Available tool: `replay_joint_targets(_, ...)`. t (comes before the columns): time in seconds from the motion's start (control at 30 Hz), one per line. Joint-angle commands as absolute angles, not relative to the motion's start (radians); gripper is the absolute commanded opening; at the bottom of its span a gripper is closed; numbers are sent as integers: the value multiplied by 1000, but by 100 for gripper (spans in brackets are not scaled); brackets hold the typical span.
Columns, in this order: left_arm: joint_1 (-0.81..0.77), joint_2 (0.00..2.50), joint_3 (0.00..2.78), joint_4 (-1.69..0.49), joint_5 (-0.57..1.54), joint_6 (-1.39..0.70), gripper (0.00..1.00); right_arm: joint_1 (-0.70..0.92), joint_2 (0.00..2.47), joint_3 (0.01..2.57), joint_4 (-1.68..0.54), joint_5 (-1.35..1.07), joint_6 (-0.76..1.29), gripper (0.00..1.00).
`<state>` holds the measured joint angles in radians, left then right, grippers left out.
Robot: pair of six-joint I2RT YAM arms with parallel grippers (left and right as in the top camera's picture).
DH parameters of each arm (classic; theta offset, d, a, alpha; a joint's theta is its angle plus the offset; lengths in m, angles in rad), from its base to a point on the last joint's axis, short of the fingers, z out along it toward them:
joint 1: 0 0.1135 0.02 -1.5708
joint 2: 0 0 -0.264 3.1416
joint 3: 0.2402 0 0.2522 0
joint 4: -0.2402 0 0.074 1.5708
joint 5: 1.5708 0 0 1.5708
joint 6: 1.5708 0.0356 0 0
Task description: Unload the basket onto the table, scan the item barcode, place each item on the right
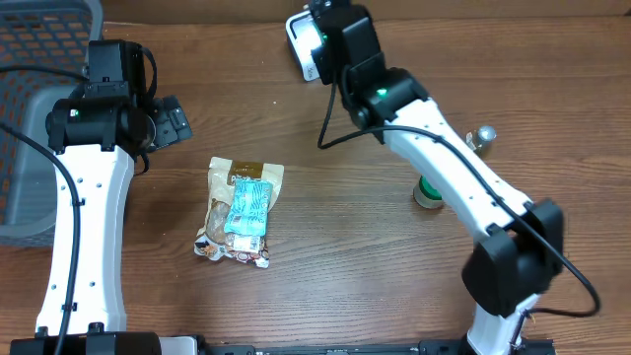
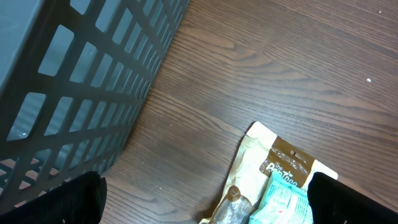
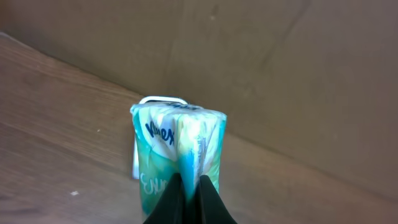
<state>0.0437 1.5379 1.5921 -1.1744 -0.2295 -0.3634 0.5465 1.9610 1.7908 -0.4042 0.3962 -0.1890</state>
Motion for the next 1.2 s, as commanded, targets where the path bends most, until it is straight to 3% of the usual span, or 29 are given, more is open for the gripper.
replay_joint_targets(0.0, 46, 1533, 1601, -1171, -243, -351, 100, 551, 2008, 1813, -351, 445, -315, 4)
replay_joint_targets(0.3, 46, 1533, 1601, -1171, -243, -351, 99, 551, 2125, 1813, -213, 445, -471, 4)
replay_joint_targets(0.63, 46, 1533, 1601, -1171, -243, -351, 99, 542, 2256, 1813, 35, 436, -492, 4)
replay_joint_targets(0.8, 46, 1533, 1601, -1171, -243, -351, 99, 538, 2316, 1813, 130, 426, -652, 4)
replay_joint_targets(1.17, 46, 1533, 1601, -1171, -243, -351, 99, 523, 2342, 1813, 237, 426, -661, 4)
